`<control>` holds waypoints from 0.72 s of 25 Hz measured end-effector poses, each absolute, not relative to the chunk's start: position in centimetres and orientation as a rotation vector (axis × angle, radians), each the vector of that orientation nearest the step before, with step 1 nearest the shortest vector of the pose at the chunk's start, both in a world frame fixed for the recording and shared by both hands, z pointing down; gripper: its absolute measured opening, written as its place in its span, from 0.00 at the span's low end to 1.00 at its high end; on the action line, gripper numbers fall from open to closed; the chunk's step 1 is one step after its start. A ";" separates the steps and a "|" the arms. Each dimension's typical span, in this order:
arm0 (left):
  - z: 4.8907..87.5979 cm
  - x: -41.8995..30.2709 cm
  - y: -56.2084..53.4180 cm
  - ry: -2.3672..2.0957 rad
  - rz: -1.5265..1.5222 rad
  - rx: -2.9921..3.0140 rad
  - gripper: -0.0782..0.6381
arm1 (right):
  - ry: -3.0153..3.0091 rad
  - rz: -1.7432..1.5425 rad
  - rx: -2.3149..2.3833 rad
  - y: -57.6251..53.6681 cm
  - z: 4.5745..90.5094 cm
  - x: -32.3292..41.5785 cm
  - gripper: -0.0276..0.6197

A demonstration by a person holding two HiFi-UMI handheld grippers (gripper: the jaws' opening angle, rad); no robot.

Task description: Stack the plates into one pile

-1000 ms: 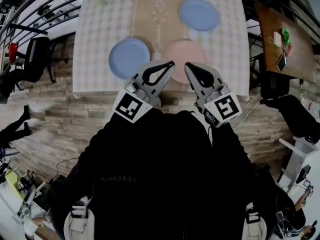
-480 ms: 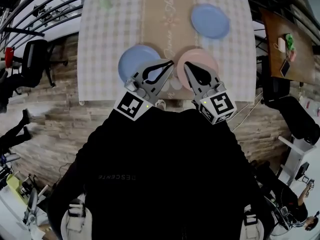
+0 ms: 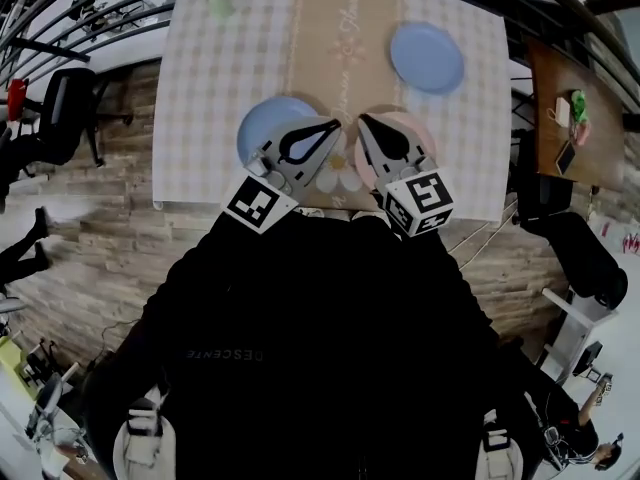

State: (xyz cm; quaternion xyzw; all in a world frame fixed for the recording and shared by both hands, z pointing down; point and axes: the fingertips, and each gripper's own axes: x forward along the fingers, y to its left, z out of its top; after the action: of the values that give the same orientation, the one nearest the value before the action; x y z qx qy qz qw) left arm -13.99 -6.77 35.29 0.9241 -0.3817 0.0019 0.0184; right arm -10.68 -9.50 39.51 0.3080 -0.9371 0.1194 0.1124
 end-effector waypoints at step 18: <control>39.9 -19.1 -7.0 -1.345 0.010 2.755 0.14 | -2.564 0.605 0.724 -9.6 49.6 -16.1 0.07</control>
State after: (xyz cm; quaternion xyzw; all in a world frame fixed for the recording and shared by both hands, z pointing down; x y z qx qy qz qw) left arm -19.06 -6.96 39.88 0.8980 -0.4383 0.0034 0.0377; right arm -16.08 -9.62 49.60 0.2595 -0.9189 0.2169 0.2032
